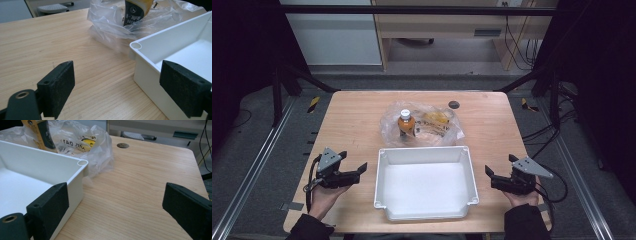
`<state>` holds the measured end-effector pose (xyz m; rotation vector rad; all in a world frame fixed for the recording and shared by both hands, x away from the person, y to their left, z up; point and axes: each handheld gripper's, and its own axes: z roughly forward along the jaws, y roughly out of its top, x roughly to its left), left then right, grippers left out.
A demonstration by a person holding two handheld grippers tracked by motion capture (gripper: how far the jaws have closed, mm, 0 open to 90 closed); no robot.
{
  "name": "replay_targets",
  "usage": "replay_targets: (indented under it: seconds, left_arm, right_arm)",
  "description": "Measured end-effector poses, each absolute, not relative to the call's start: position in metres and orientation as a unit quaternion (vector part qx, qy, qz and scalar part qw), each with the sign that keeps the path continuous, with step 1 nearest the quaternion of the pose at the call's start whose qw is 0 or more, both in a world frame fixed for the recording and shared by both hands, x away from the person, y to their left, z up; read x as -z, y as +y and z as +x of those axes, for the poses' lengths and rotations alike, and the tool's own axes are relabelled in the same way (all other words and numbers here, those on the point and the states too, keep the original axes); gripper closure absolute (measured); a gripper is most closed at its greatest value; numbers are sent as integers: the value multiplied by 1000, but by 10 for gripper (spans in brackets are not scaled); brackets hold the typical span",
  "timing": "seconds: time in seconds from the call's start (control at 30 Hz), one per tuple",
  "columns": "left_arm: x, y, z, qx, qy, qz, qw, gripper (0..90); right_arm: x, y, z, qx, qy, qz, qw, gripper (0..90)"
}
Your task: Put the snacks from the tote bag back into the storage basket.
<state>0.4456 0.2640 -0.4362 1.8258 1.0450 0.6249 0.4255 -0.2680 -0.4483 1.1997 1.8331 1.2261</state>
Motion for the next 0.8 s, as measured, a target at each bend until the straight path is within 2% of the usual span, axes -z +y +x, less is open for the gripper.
replay_targets:
  seconds: [0.8]
  left_arm:
    - [426, 252, 447, -245, 408, 744, 469, 129]
  right_arm:
    - [449, -268, 425, -458, 700, 451, 311, 67]
